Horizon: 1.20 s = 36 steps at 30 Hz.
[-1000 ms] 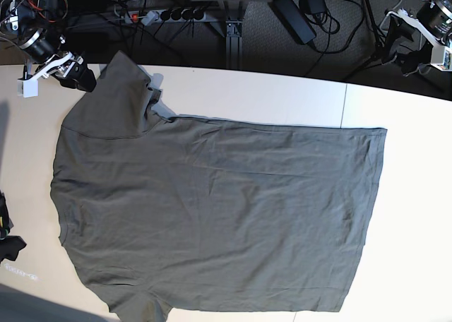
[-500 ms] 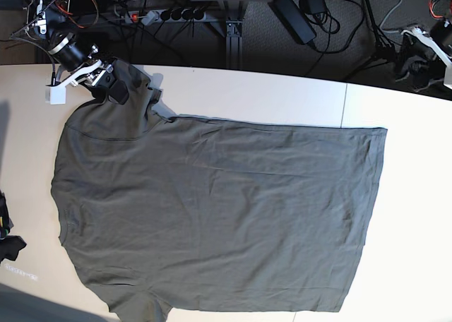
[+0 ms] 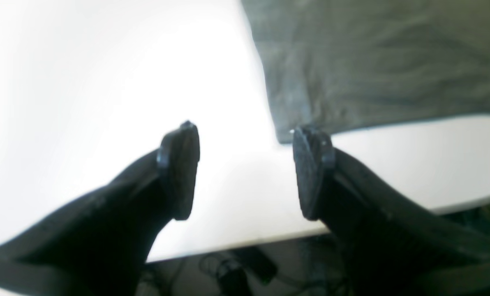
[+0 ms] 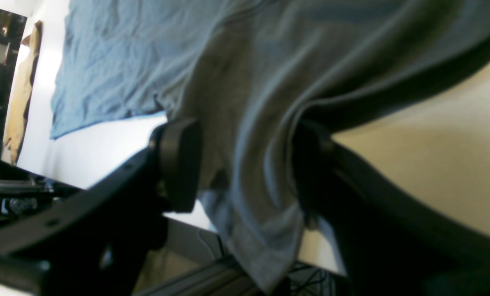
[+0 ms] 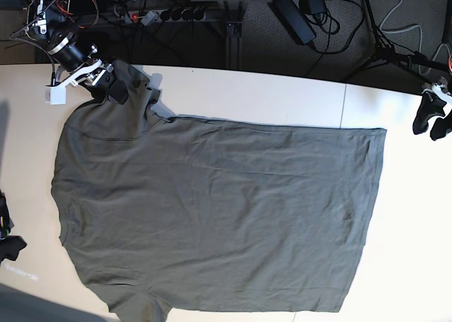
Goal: Fold the T-shirt properly
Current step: 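Grasp the grey T-shirt's shoulder with right gripper, hem corner with left, then lift the shirt edge with both grippers and fold it across the body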
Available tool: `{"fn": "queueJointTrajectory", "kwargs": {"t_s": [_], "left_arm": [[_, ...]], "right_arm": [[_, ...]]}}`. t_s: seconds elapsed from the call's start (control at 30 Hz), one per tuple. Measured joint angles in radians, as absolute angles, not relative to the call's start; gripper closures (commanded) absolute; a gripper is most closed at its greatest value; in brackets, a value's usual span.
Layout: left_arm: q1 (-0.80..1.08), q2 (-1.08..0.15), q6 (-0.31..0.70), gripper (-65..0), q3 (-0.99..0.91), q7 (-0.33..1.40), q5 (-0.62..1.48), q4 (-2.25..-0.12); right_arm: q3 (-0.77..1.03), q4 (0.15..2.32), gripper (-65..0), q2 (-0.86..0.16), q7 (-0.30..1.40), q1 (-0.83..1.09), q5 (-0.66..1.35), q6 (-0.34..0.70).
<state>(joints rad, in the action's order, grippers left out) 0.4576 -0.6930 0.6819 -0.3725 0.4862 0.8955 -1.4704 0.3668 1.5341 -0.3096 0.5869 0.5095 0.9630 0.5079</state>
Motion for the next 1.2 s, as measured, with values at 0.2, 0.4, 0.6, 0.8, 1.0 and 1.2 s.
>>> {"fn": "queueJointTrajectory", "kwargs": {"t_s": [0.2,0.4,0.6,0.8,1.0,1.2], "left_arm": [[0.276,-0.693,0.682,-39.1,-0.184,0.534,0.942,-1.265],[0.188,-0.680,0.682,-39.1,-0.073,0.553,0.963,-1.230],[0.170,-0.663,0.685,-39.1,0.009,0.522,0.967,-1.231],[0.165,-0.620,0.690,-39.1,0.027,0.496,0.933,-1.237],[0.160,-0.598,0.670,-27.2,0.027,0.466,0.880,-1.240],[0.154,-0.593,0.666,-9.8,0.032,0.453,0.867,-1.236]], "right_arm": [[0.367,1.534,-35.9,-0.310,0.587,0.510,0.956,0.509],[0.367,1.536,-35.9,-0.310,0.587,0.510,0.942,0.509],[0.367,1.536,-35.9,-0.310,0.587,0.510,0.942,0.510],[0.367,1.536,-35.9,-0.310,0.587,0.510,0.942,0.510],[0.367,1.536,-35.8,-0.310,0.587,0.509,0.942,0.510],[0.366,1.530,-7.4,-0.307,0.558,0.512,0.911,0.512]]}}
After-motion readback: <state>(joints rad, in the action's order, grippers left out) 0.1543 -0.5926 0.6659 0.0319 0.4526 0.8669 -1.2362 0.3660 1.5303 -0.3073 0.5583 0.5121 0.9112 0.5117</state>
